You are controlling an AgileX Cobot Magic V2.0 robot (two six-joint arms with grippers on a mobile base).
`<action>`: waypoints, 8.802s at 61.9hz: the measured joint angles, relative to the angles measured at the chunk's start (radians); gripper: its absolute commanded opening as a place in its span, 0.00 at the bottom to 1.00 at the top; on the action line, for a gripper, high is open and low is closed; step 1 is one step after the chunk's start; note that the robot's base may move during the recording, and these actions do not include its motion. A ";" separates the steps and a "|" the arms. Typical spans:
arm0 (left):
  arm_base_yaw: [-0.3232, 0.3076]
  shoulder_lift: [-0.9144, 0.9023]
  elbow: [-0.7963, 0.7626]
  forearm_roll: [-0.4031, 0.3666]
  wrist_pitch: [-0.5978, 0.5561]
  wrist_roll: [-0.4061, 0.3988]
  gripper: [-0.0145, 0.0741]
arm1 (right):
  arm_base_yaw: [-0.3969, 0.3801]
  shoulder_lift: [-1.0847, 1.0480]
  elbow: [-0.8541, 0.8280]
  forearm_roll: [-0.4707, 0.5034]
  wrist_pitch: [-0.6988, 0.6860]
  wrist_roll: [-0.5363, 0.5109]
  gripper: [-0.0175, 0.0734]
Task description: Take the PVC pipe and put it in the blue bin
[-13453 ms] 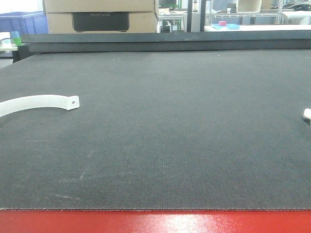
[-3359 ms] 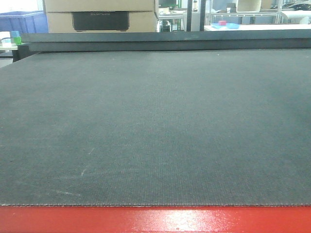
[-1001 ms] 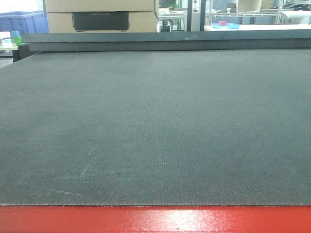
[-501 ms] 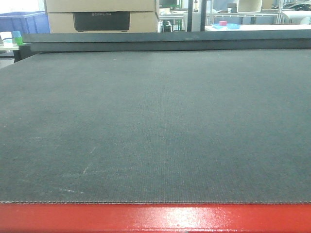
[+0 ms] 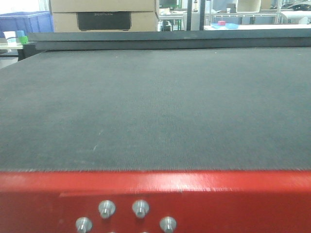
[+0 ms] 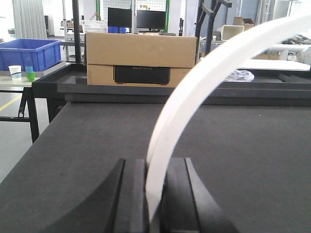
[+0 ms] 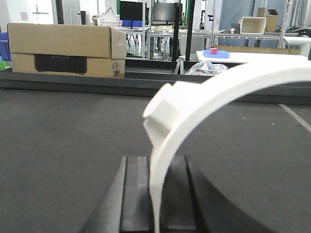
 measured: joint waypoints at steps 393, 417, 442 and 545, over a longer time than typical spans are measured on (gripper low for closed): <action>0.000 0.000 0.000 0.000 0.000 0.000 0.04 | 0.000 0.000 0.000 -0.007 -0.006 0.001 0.01; 0.000 0.000 0.000 0.000 0.000 0.000 0.04 | 0.000 0.000 0.000 -0.007 -0.006 0.001 0.01; 0.000 0.000 0.000 0.000 0.000 0.000 0.04 | 0.000 0.000 0.000 -0.007 -0.006 0.001 0.01; 0.000 0.000 0.000 0.000 0.000 0.000 0.04 | 0.000 0.000 0.000 -0.007 -0.006 0.001 0.01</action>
